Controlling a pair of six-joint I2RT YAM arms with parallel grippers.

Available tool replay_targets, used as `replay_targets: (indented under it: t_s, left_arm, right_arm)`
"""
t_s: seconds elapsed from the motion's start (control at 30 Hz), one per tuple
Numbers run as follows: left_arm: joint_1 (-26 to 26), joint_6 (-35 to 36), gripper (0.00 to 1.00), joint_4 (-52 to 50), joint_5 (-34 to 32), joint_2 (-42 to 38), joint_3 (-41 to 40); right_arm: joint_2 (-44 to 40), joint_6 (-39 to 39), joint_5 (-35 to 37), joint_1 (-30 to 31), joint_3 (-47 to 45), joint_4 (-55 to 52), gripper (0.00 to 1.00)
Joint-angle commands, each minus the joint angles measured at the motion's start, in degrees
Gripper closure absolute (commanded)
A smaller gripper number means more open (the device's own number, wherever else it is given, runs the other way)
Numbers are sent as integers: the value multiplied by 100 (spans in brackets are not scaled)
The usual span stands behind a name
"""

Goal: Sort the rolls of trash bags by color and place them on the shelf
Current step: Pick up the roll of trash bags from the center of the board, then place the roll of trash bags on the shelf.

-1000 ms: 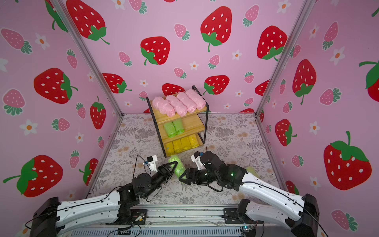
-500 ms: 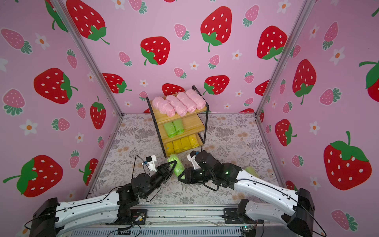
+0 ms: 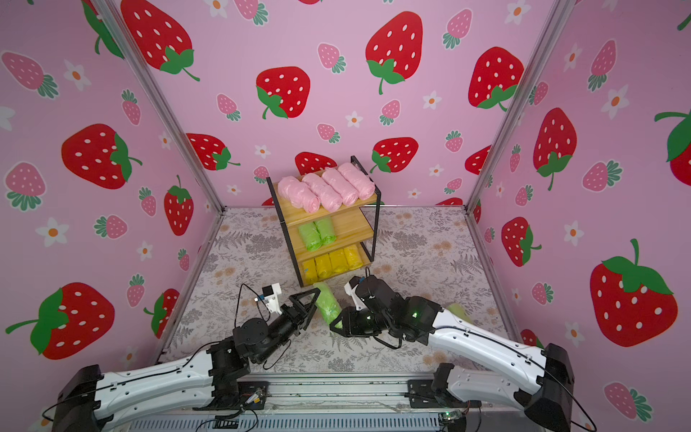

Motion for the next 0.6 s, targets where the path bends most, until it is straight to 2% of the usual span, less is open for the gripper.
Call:
replay_targets:
  t_s: [0.0, 0.2, 0.57]
  left_arm:
    - [-17, 103, 4, -555, -165, -278, 118]
    - [-10, 172, 3, -1526, -318, -710, 305]
    - [-14, 161, 4, -1709, -259, -689, 341]
  right_arm:
    - [-181, -512, 328, -228, 483, -504, 100]
    - [239, -1175, 285, -891, 1109, -553, 100]
    - [1476, -1442, -496, -2283, 1954, 346, 100]
